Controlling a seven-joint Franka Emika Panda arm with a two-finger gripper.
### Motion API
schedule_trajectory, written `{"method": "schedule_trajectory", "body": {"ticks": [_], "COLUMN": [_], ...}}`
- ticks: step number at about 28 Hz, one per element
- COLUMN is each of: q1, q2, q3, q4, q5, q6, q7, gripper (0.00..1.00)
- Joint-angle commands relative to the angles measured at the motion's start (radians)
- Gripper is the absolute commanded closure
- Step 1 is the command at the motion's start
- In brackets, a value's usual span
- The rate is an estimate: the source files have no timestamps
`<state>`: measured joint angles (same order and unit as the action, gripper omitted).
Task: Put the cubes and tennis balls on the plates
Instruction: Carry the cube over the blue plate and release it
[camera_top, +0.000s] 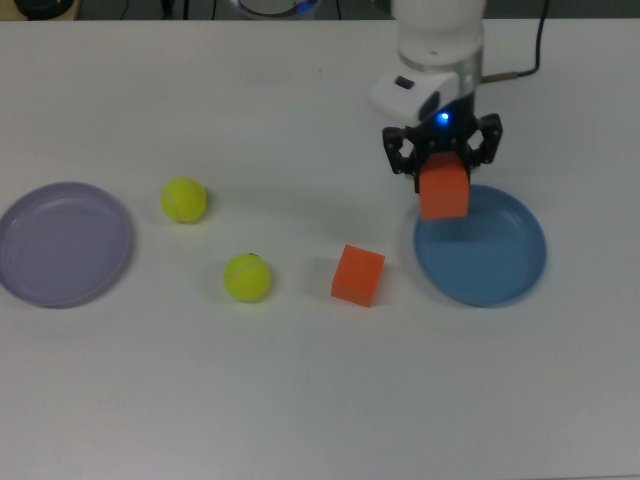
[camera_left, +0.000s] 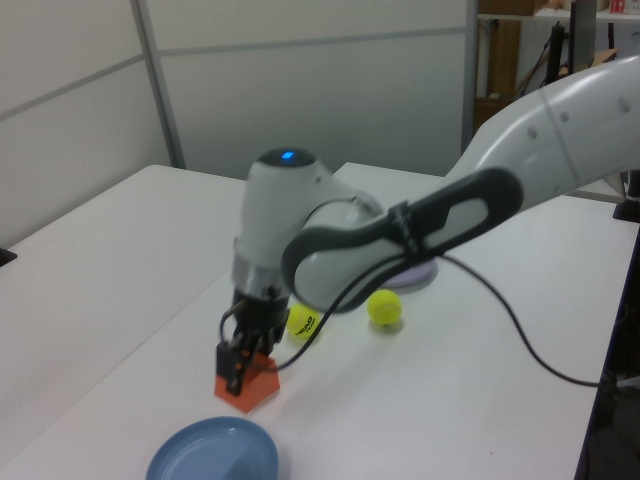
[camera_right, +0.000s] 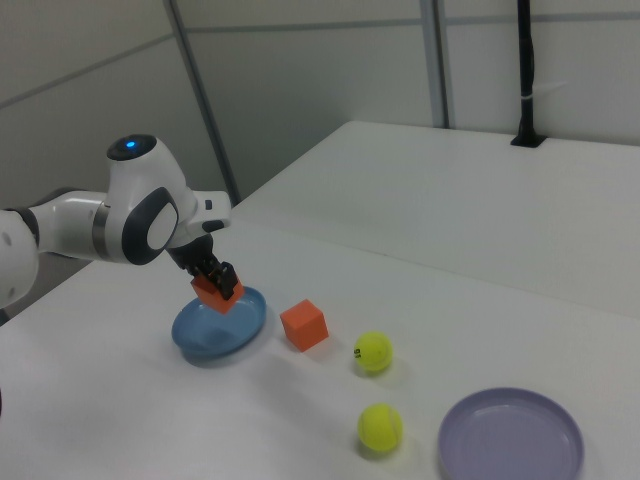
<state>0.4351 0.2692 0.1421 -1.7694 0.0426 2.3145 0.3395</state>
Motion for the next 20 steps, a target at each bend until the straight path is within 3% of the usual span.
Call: {"method": "schedule_trajectory", "body": {"ticks": [1, 6, 9, 15, 16, 17, 18, 19, 20], "q1": [0.054, 0.077, 0.077, 0.079, 0.079, 0.079, 0.079, 0.079, 0.080], "q2": [0.148, 0.200, 0.212, 0.219, 0.220, 0.219, 0.220, 0.219, 0.219], "q3": [-0.006, 0.007, 0.028, 0.030, 0.030, 0.030, 0.030, 0.030, 0.030], "q4": [0.128, 0.133, 0.133, 0.134, 0.134, 0.134, 0.134, 0.134, 0.134], "q5": [-0.119, -0.178, -0.181, -0.181, -0.179, -0.179, -0.181, -0.182, -0.185], "q6": [0.008, 0.034, 0.040, 0.040, 0.040, 0.040, 0.040, 0.040, 0.040], "q7": [0.134, 0.193, 0.202, 0.219, 0.219, 0.219, 0.222, 0.223, 0.224], "gripper": [1.00, 1.00, 1.00, 1.00, 0.94, 0.69, 0.24, 0.00, 0.00]}}
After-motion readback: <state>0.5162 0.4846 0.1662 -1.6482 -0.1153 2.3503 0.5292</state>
